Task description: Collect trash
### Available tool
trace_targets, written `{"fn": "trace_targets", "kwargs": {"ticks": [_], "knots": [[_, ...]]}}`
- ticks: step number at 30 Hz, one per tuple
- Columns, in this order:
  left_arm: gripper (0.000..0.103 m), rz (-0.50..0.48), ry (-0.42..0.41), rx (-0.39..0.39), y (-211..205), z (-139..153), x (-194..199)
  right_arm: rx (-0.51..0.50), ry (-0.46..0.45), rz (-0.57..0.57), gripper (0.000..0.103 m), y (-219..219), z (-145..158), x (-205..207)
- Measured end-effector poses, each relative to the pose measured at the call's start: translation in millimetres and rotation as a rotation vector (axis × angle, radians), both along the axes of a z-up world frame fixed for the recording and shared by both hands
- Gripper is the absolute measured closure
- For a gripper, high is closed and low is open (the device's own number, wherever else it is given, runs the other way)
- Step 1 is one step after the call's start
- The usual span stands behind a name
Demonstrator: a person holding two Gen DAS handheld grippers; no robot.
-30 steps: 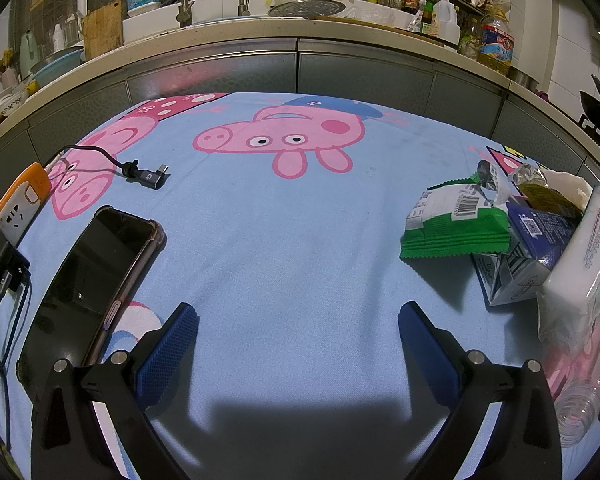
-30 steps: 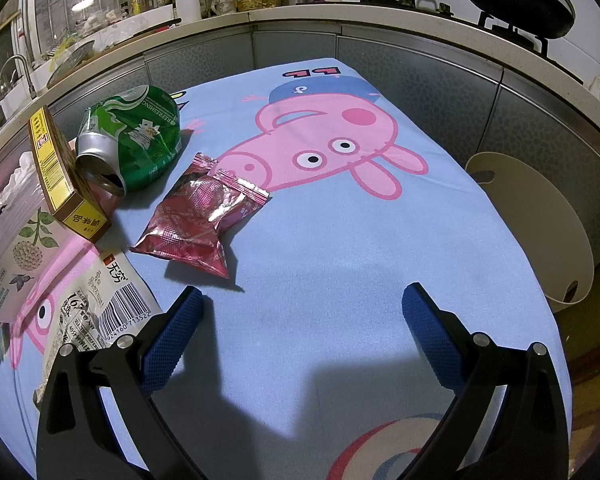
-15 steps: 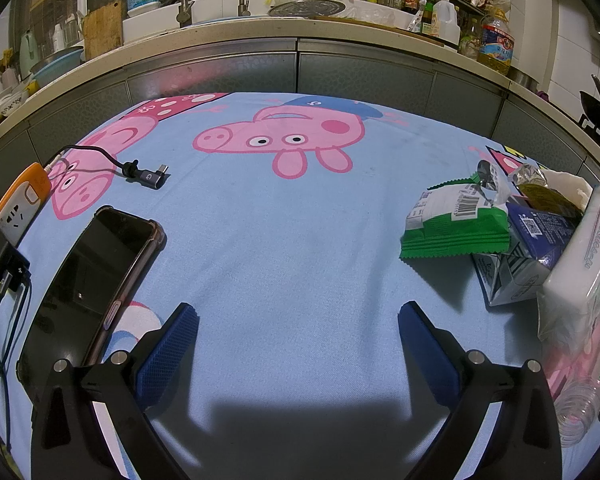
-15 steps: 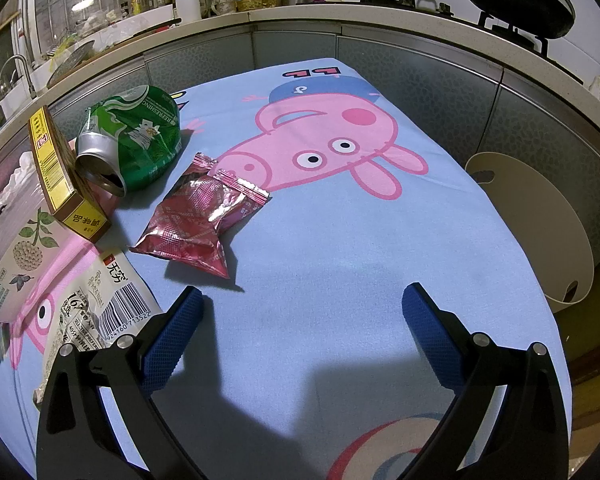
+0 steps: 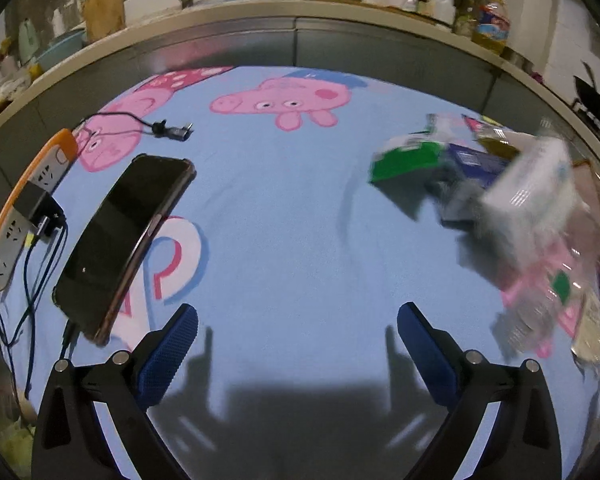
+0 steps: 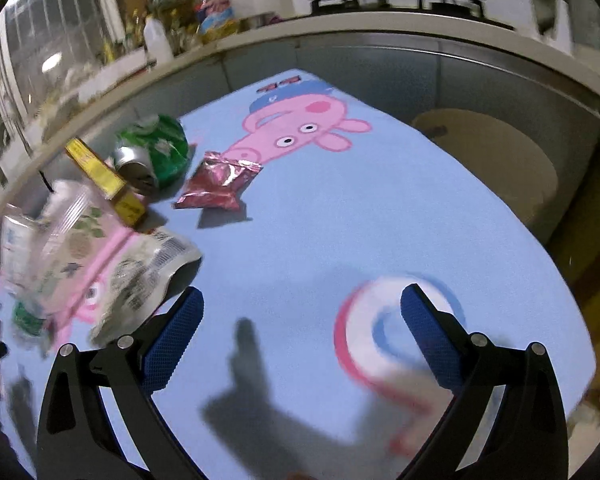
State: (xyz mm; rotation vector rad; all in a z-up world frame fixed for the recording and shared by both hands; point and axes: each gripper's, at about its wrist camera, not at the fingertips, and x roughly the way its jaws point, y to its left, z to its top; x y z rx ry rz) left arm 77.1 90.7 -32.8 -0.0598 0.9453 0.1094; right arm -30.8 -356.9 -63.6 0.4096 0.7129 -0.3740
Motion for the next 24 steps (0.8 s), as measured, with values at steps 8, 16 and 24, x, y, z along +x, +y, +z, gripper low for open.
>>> {"fn": "trace_targets", "kwargs": {"ticks": [8,16,24], "knots": [[0.004,-0.096,-0.11,0.016,-38.5,41.4,-23.7,0.026,-0.133,0.09,0.006,34.0,39.9,-32.4],[0.004,-0.179,-0.218,0.016,-72.1,75.5,-48.7,0.01,-0.2,0.22,0.006,80.0,55.3,-44.7],[0.004,-0.193,-0.23,0.036,-87.6,75.5,-58.8,0.008,-0.193,0.273,0.006,95.6,55.6,-48.9]]}}
